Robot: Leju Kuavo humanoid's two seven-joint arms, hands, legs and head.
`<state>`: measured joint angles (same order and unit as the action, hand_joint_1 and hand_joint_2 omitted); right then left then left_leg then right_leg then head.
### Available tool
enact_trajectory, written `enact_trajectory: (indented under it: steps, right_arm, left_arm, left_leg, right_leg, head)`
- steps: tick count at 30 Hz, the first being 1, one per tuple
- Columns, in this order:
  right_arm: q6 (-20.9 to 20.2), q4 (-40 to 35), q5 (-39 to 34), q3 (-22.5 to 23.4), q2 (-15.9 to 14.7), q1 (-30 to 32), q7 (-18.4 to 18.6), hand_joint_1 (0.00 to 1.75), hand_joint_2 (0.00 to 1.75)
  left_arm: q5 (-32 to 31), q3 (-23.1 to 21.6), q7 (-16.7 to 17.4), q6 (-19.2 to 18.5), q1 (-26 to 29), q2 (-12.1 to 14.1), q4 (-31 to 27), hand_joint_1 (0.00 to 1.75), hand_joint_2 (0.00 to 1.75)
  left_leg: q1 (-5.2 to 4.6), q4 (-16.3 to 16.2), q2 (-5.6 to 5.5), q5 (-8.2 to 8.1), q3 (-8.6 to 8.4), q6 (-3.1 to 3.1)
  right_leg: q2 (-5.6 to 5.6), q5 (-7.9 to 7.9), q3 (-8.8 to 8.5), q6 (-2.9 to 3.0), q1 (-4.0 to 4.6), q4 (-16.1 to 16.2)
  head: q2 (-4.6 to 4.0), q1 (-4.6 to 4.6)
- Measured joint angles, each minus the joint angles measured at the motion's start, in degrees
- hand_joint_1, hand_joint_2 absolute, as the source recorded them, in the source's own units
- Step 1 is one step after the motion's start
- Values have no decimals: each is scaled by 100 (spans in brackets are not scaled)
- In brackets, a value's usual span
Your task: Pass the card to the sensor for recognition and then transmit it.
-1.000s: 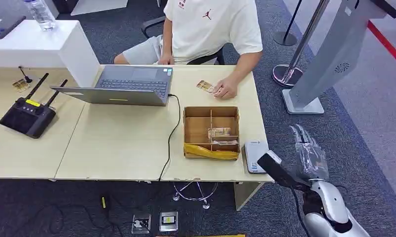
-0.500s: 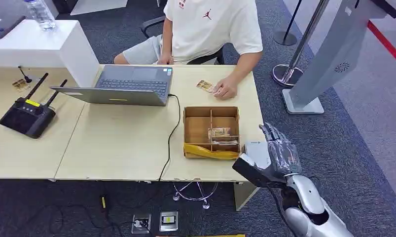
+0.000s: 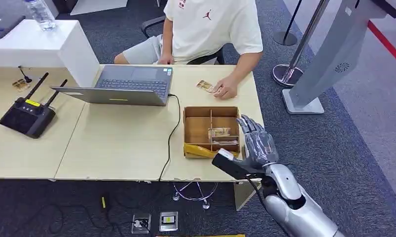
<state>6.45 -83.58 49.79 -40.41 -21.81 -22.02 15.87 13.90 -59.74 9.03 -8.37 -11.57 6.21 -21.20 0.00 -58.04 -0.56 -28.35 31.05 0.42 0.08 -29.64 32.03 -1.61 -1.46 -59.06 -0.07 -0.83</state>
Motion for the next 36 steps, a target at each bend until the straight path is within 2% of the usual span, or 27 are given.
enact_trajectory:
  steps: [12, 14, 16, 18, 20, 25, 31, 36]
  right_arm:
    - [179, 782, -260, -478, 432, -535, -228, 0, 175]
    - [184, 932, -330, -573, 518, -656, -326, 0, 175]
    - [212, 1087, -411, -667, 653, -780, -334, 0, 175]
    - [238, 1220, -472, -754, 733, -871, -317, 0, 175]
    - [241, 1340, -509, -835, 783, -921, -267, 0, 175]
    - [238, 1559, -516, -984, 820, -1000, -223, 0, 175]
    - [238, 1666, -516, -1071, 842, -1031, -206, 0, 175]
    - [238, 1723, -516, -1117, 853, -1041, -206, 0, 175]
  left_arm:
    - [-13, 35, -12, 0, -44, 2, -13, 0, 0]
    - [-123, 136, 316, -46, -211, 48, -103, 0, 0]
    - [-501, 310, 996, -317, -457, 161, -416, 0, 0]
    - [-847, 540, 1242, -352, -560, 223, -682, 0, 0]
    - [-1110, 847, 1244, -345, -570, 253, -924, 0, 0]
    - [-1220, 1519, 1178, -383, -402, 249, -1364, 0, 0]
    - [-1231, 1980, 1165, -382, -342, 289, -1620, 0, 0]
    - [-1231, 2168, 1165, -382, -308, 301, -1740, 0, 0]
  left_leg:
    - [1, 0, 0, 1, 0, -1]
    - [1, 0, -10, 11, 3, -7]
    - [7, 0, -22, 19, 6, -8]
    - [7, 0, -19, 21, 2, -10]
    - [8, 0, -13, 21, 0, -11]
    - [8, 0, -16, 22, 5, -13]
    - [8, 0, -16, 22, 6, -13]
    - [11, 0, -16, 22, 6, -13]
  right_leg:
    - [0, 0, 3, 0, 1, 0]
    - [-7, 7, 4, 1, 2, -1]
    - [-15, 12, 2, 8, 6, -1]
    - [-10, 16, 0, 13, 6, -2]
    - [-5, 17, 0, 13, 8, -3]
    - [-7, 17, 1, 13, 7, 0]
    - [-8, 17, 2, 13, 8, 1]
    - [-8, 17, 1, 13, 10, 0]
  head:
    - [0, -2]
    - [0, -4]
    - [0, -4]
    - [0, 0]
    - [0, 0]
    - [0, -4]
    - [0, 0]
    - [0, -2]
